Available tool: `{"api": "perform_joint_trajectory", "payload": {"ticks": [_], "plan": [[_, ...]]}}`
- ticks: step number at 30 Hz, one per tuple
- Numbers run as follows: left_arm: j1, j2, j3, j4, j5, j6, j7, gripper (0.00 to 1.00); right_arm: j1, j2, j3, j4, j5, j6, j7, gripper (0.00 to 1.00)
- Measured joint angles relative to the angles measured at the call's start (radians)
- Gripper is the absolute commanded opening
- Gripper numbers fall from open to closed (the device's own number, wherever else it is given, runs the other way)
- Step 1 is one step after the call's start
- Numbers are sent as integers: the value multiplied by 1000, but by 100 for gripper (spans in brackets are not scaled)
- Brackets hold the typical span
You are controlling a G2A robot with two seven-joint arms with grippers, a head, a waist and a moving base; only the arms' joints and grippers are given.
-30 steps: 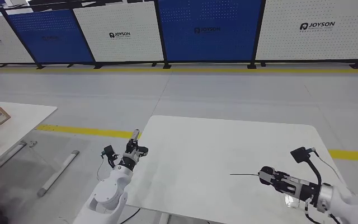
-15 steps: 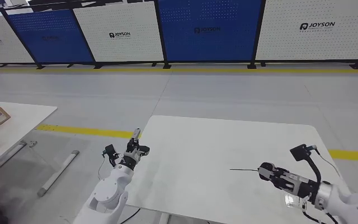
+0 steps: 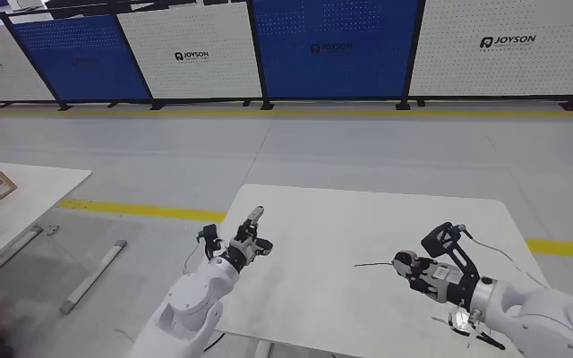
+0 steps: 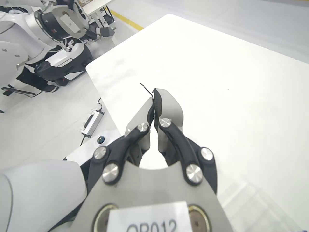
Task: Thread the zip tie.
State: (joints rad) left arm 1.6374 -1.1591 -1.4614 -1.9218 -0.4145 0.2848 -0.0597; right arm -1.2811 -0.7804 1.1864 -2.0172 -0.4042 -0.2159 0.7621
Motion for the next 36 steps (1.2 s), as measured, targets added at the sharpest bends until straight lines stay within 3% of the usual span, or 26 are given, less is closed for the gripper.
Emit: {"api": "perform_joint_trajectory", "payload": {"ticks": [2,9,12,17,22,36], "plan": [[-12,-1,13,13,32,-7,27,100,-1,0,1,0,0,0,0,0],[-10,-1,10,16,8,1,7,100,-10,-1,-3,7,-33,16,-15,0],[-15,3,-17,23,-72,56,-68,100,-13,-4,-9,-4,-120,32,-47,0],[7,28,-32,34,-169,55,-254,100,-9,-10,-31,-53,-278,20,-101,0],[33,65,-8,48,-255,55,-394,100,-10,-14,-54,-70,-373,-89,-144,0],[33,67,-6,50,-259,55,-397,100,-11,-14,-54,-70,-358,-86,-144,0]]}}
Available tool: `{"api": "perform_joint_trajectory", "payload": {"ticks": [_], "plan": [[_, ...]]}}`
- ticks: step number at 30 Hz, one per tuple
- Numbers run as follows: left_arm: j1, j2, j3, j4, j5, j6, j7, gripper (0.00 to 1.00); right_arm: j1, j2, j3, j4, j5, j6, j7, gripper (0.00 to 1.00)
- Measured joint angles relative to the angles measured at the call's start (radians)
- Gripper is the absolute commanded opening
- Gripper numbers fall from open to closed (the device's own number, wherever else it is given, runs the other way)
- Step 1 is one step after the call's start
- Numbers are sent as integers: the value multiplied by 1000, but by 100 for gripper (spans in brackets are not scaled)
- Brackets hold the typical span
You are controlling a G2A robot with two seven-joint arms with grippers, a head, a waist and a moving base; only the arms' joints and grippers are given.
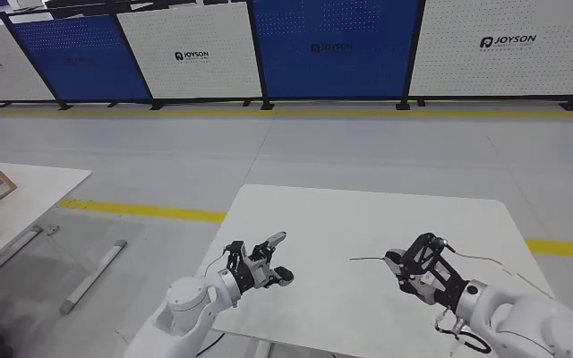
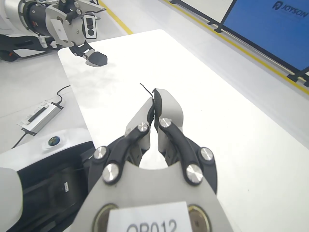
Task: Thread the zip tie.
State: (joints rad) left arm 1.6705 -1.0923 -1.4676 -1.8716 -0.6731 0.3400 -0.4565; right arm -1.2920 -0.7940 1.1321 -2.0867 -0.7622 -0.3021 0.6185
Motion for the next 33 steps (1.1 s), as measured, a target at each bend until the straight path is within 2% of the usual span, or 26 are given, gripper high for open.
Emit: {"api": "perform_joint_trajectory", "payload": {"ticks": [3,5,8,10,13,15,28,30,33], "plan": [[0,0,0,0,0,0,0,100,1,-2,0,2,-11,-18,-20,0],[0,0,0,0,0,0,0,100,18,-3,1,-2,-16,-39,-40,0],[0,0,0,0,0,0,0,100,56,2,-23,-13,-73,-39,-67,0],[0,0,0,0,0,0,0,100,83,9,-55,-21,-143,-38,-72,0],[0,0,0,0,0,0,0,100,112,21,-121,-19,-315,-38,-83,0],[0,0,0,0,0,0,0,100,116,23,-142,-13,-365,-38,-86,0],[-1,0,2,-1,-1,-3,3,100,115,22,-138,-13,-354,-38,-87,0],[-4,-1,11,-5,-6,-5,10,100,114,22,-139,-17,-383,-38,-98,0],[-11,1,30,-5,-42,0,-24,100,130,24,-174,-30,-493,-38,-160,0]]}}
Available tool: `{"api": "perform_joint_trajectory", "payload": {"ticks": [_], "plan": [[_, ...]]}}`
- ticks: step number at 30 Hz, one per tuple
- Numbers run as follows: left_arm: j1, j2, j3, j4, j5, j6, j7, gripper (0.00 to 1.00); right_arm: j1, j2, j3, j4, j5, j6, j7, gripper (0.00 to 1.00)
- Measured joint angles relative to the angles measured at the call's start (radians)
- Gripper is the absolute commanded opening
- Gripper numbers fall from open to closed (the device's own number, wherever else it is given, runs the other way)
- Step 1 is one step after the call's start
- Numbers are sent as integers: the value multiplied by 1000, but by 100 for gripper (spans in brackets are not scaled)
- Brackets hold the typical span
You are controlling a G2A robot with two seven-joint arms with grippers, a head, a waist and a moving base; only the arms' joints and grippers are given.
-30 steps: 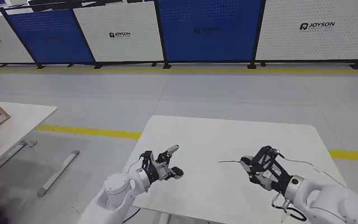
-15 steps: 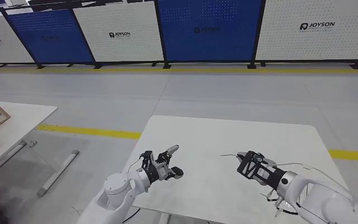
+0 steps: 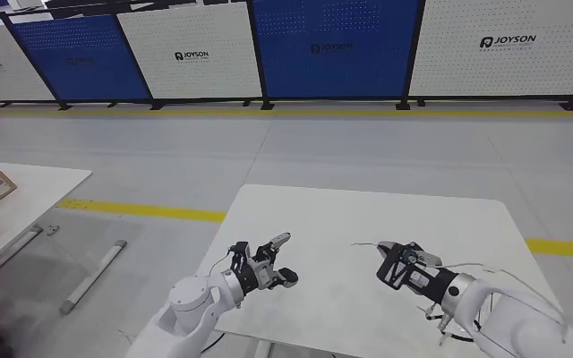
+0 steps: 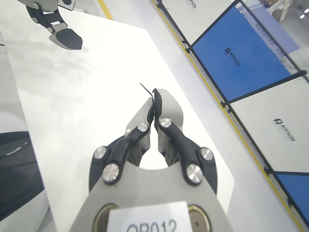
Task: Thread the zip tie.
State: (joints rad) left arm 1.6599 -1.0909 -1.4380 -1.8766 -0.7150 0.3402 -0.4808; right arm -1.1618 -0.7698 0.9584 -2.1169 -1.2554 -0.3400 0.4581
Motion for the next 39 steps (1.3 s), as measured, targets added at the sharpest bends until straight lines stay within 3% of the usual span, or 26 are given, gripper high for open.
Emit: {"api": "perform_joint_trajectory", "payload": {"ticks": [3,7,10,12,22,25,30,33,39], "plan": [[-18,11,23,12,-55,0,-37,100,38,10,-62,26,-71,0,-85,0],[-56,36,86,46,-198,0,-86,100,152,35,-213,65,-116,0,-159,0],[-93,60,126,53,-232,0,-52,100,244,53,-320,91,-117,0,-213,0],[-114,71,146,60,-235,0,-9,100,273,57,-357,99,-99,0,-230,0],[-117,72,150,61,-232,-1,-1,100,268,57,-347,98,-103,0,-227,0],[-121,69,181,56,-221,0,9,100,268,57,-347,98,-103,0,-227,0],[-172,53,240,36,-262,-2,89,100,268,57,-347,98,-103,0,-227,0],[-217,42,281,51,-287,0,137,100,268,57,-347,98,-102,0,-227,0],[-219,41,284,53,-288,0,140,100,267,57,-347,98,-103,0,-227,0]]}}
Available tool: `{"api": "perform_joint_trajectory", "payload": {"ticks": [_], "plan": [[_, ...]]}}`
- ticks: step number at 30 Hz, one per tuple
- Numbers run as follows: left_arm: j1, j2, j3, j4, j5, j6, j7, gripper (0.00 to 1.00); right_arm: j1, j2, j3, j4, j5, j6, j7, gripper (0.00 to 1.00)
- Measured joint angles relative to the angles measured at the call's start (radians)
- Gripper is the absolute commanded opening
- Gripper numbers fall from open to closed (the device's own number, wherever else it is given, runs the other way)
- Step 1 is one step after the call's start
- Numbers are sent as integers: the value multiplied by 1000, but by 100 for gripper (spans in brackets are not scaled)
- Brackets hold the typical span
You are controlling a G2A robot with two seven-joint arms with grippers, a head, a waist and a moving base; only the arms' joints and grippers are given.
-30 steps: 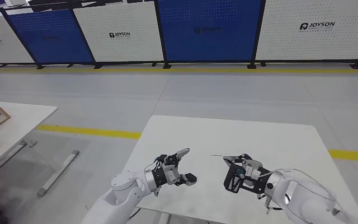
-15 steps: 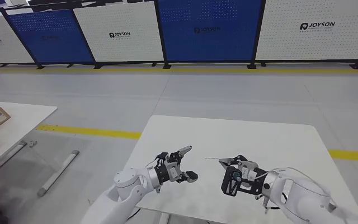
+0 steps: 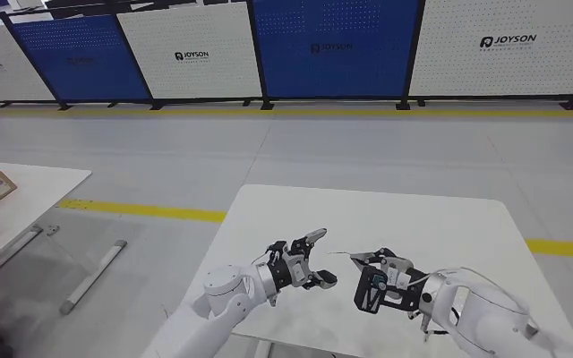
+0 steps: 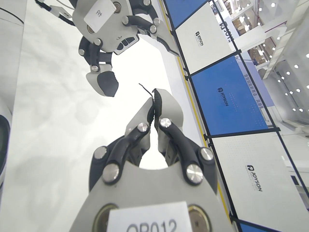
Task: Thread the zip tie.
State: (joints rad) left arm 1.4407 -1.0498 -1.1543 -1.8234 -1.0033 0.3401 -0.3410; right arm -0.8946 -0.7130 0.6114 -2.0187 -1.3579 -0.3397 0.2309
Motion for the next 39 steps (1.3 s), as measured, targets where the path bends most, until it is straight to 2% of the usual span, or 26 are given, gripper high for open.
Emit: {"api": "perform_joint_trajectory", "payload": {"ticks": [6,8,10,19,25,26,27,28,30,32,34,35,37,39], "plan": [[1,-3,12,9,-7,-1,24,100,-10,-6,-24,-9,-83,0,3,0],[-9,-5,23,19,-9,0,67,100,-1,-9,-39,-11,-103,0,7,0],[-18,-5,43,26,27,0,105,100,4,-13,-40,-8,-103,0,16,0],[-18,-5,46,26,30,0,106,100,3,-13,-40,-7,-101,0,17,0],[-9,-10,51,4,19,-37,101,100,3,-13,-40,-7,-101,0,17,0],[-8,-10,50,2,16,-39,100,90,3,-13,-40,-7,-101,0,17,0],[-7,-11,49,1,15,-41,100,73,3,-13,-40,-7,-101,0,17,0],[-7,-12,47,1,8,-43,99,50,3,-13,-40,-7,-101,0,17,0],[-7,-13,45,2,-3,-42,99,47,3,-13,-40,-7,-101,0,17,0],[-11,-13,44,5,-13,-29,94,35,3,-13,-40,-7,-101,0,17,0],[-15,-14,43,8,-14,-18,93,29,3,-13,-40,-7,-101,0,17,0],[-16,-14,43,9,-14,-16,93,22,3,-13,-40,-7,-101,0,17,0],[-18,-15,44,10,-15,-8,91,20,3,-13,-40,-7,-101,0,17,0],[-21,-15,44,11,-17,-1,90,8,3,-13,-40,-7,-101,0,17,0]]}}
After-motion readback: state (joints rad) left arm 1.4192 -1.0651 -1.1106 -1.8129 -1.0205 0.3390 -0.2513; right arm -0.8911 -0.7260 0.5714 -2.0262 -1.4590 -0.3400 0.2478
